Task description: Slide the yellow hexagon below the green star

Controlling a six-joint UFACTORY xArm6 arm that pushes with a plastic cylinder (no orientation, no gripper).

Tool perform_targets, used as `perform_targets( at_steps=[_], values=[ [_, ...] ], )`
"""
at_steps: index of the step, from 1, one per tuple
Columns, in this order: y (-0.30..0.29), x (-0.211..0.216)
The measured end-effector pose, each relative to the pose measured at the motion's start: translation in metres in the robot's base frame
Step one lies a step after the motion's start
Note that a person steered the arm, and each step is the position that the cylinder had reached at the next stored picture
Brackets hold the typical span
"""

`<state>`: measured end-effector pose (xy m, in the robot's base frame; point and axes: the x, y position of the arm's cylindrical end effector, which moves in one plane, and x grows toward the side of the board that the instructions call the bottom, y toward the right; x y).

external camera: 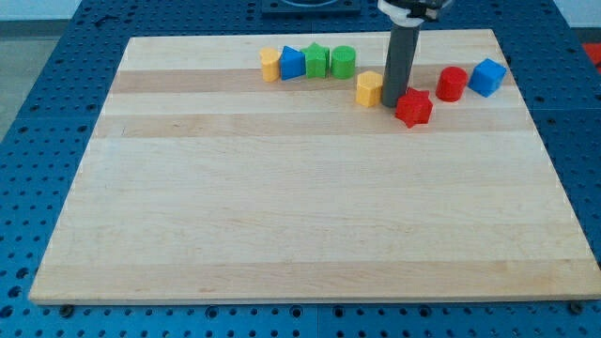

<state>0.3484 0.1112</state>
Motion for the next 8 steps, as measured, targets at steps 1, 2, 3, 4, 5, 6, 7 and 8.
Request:
perform_targets(
  at_steps=[1, 2, 3, 4, 5, 6, 7, 8],
  values=[
    [-0.032, 0.011],
    [-0.049, 0.020],
    [-0.029, 0.025],
    [0.002, 0.001],
    [0.004, -0.015],
    [0.002, -0.038],
    [-0.011, -0.029],
    [-0.030, -0.014]
  ],
)
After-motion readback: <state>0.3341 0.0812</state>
